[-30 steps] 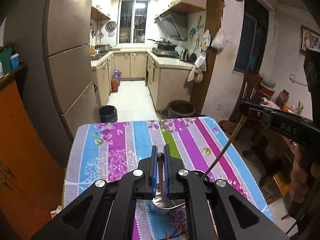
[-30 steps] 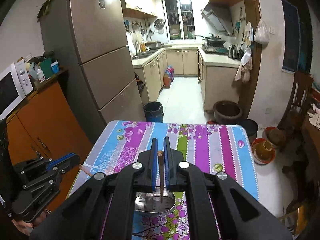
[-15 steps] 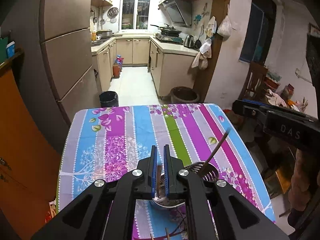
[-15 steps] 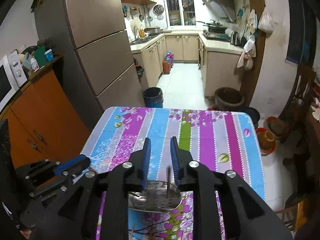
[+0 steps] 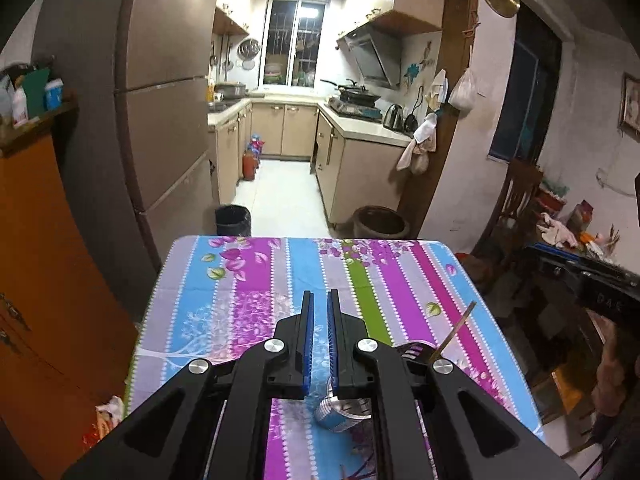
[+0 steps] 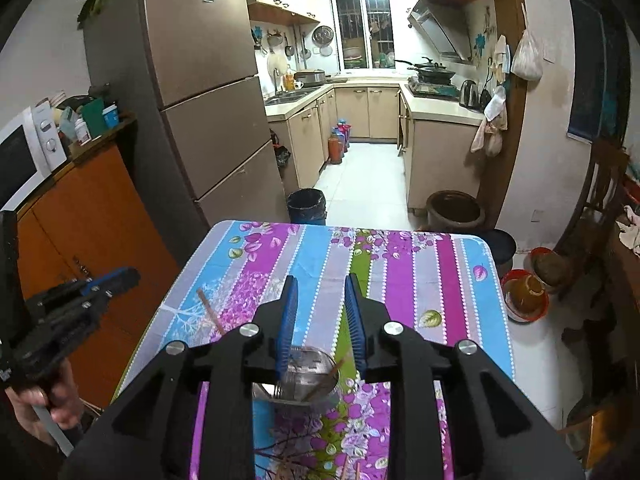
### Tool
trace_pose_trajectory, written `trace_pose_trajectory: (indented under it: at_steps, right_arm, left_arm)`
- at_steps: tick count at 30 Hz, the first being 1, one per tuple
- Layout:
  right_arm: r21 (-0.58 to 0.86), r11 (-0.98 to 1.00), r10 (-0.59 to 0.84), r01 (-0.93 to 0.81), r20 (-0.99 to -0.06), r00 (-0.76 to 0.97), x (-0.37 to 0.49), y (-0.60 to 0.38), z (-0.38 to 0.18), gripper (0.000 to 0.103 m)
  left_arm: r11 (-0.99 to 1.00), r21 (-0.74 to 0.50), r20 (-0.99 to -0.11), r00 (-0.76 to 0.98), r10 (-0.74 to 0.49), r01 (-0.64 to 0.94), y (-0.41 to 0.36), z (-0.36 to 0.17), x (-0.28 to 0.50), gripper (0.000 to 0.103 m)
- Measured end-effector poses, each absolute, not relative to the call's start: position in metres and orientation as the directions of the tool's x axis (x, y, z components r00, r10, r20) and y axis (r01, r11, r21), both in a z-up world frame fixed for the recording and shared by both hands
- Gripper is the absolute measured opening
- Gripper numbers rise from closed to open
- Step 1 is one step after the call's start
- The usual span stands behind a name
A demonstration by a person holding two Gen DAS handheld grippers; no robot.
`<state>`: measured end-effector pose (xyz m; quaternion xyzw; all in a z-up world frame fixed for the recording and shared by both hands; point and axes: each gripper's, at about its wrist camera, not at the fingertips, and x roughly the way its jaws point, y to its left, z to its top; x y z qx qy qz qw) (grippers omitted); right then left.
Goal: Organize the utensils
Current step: 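Open the right tool to drop its chopstick into the holder while the left tool releases its own, then move both open tools back over the remaining chopsticks on the tablecloth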
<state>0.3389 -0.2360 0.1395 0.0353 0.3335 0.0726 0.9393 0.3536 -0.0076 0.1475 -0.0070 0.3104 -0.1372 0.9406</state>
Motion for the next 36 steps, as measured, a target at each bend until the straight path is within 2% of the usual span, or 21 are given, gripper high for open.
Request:
trace_pose_trajectory:
  at_steps: [4, 6, 8, 10, 14, 17, 21, 25, 28, 36]
  right_arm:
    - [0.116, 0.984, 0.178, -0.135, -0.615, 0.768, 0.311, -0.243, 0.131, 0.024]
    - [0.115, 0.982, 0.190, -0.151, -0.605, 0.774, 0.291, -0.244, 0.124, 0.028]
    - [0.117, 0.978, 0.210, -0.176, -0.587, 0.782, 0.269, -0.245, 0.119, 0.041]
    - [0.122, 0.972, 0.234, -0.200, -0.567, 0.790, 0.244, -0.244, 0.113, 0.043]
    - [0.147, 0.963, 0.270, -0.227, -0.533, 0.802, 0.201, -0.244, 0.103, 0.053]
    - [0.184, 0.952, 0.305, -0.243, -0.521, 0.797, 0.169, -0.248, 0.091, 0.054]
    - [0.219, 0.942, 0.333, -0.255, -0.501, 0.799, 0.127, -0.257, 0.071, 0.054]
    - [0.207, 0.952, 0.300, -0.226, -0.477, 0.826, 0.086, -0.261, 0.047, 0.054]
    - [0.201, 0.956, 0.286, -0.213, -0.483, 0.828, 0.062, -0.262, 0.030, 0.054]
    - [0.141, 0.977, 0.207, -0.157, -0.496, 0.843, 0.012, -0.257, -0.017, 0.055]
  left_arm:
    - [0.963, -0.066, -0.568, 0.783, -0.253, 0.263, 0.001, 0.140, 0.323, 0.008]
    - [0.962, -0.055, -0.565, 0.785, -0.252, 0.269, 0.002, 0.135, 0.311, 0.008]
    - [0.959, -0.038, -0.562, 0.788, -0.252, 0.280, 0.005, 0.127, 0.293, 0.012]
    - [0.961, -0.026, -0.555, 0.796, -0.242, 0.275, 0.008, 0.120, 0.278, 0.020]
    - [0.956, -0.060, -0.532, 0.801, -0.275, 0.288, 0.018, 0.107, 0.241, 0.025]
    - [0.951, -0.048, -0.507, 0.813, -0.287, 0.306, 0.022, 0.094, 0.209, 0.033]
    - [0.939, -0.044, -0.488, 0.813, -0.319, 0.342, 0.025, 0.074, 0.167, 0.035]
    - [0.922, -0.076, -0.487, 0.793, -0.366, 0.379, 0.030, 0.048, 0.130, 0.039]
    - [0.927, -0.082, -0.476, 0.803, -0.360, 0.366, 0.035, 0.031, 0.109, 0.045]
    - [0.950, -0.073, -0.467, 0.831, -0.301, 0.303, 0.050, -0.012, 0.065, 0.048]
